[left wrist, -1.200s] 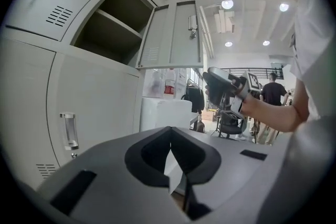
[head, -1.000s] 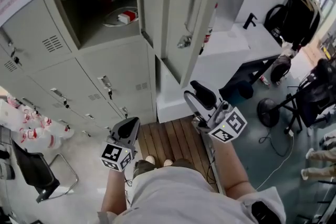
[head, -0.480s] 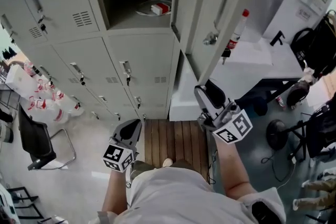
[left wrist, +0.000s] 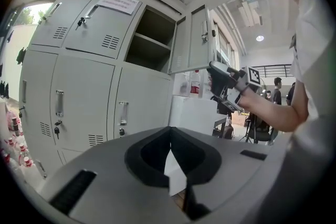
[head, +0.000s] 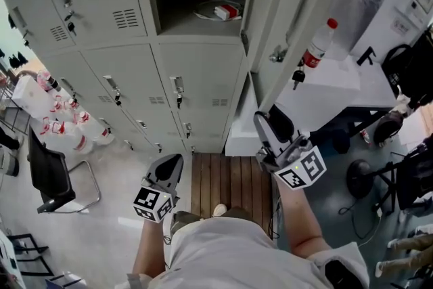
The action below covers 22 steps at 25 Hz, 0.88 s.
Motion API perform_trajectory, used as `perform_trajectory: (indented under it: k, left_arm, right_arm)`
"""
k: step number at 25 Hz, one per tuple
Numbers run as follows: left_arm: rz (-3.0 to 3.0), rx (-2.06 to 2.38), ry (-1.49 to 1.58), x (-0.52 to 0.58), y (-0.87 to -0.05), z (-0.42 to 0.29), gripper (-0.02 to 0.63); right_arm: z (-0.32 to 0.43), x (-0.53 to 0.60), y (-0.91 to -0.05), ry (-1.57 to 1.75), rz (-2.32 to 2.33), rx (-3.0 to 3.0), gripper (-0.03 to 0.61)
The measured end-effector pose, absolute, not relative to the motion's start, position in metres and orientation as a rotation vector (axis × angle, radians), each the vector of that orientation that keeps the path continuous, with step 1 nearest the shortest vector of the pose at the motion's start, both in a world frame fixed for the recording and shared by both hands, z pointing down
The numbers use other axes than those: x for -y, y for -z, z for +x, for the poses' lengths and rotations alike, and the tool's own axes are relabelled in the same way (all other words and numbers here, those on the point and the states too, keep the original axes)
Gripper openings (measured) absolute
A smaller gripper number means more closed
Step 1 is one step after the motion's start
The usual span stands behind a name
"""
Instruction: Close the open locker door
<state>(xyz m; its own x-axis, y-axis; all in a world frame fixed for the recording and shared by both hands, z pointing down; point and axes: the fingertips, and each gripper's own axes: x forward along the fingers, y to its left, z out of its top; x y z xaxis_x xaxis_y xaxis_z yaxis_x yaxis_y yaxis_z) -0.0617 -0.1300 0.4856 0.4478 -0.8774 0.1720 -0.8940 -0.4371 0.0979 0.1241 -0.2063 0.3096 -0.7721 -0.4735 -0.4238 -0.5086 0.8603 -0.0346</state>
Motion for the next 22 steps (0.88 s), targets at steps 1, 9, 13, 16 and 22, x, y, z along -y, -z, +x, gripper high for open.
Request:
perform_trajectory:
  k: [1, 9, 13, 16, 22]
  left_arm:
    - [2.520, 1.560, -0.142, 0.128, -0.485, -0.066, 0.003]
    - [2.504, 1.569, -0.146, 0.113, -0.485, -0.112, 0.003]
    - [2.501, 1.578, -0.132, 0.106, -0.484, -0.132, 0.003]
    - [2.495, 1.588, -0.120, 0.101, -0.485, -0.148, 0.003]
    - [2.479, 1.603, -0.096, 0.087, -0.490, -0.182, 0.003]
  right_arm:
    - [0.121, 0.206, -0.310, -0.110, -0.731, -2.607, 0.141]
    - [0.089, 0.204, -0.309, -0.112, -0.826, -2.585, 0.147]
    - [0.073, 0.204, -0.308, -0.123, -0.869, -2.576, 0.148]
    - [0.060, 0.204, -0.308, -0.117, -0.887, -2.574, 0.146]
    - [0.036, 0.207, -0.307, -0.154, -0.955, -2.583, 0.143]
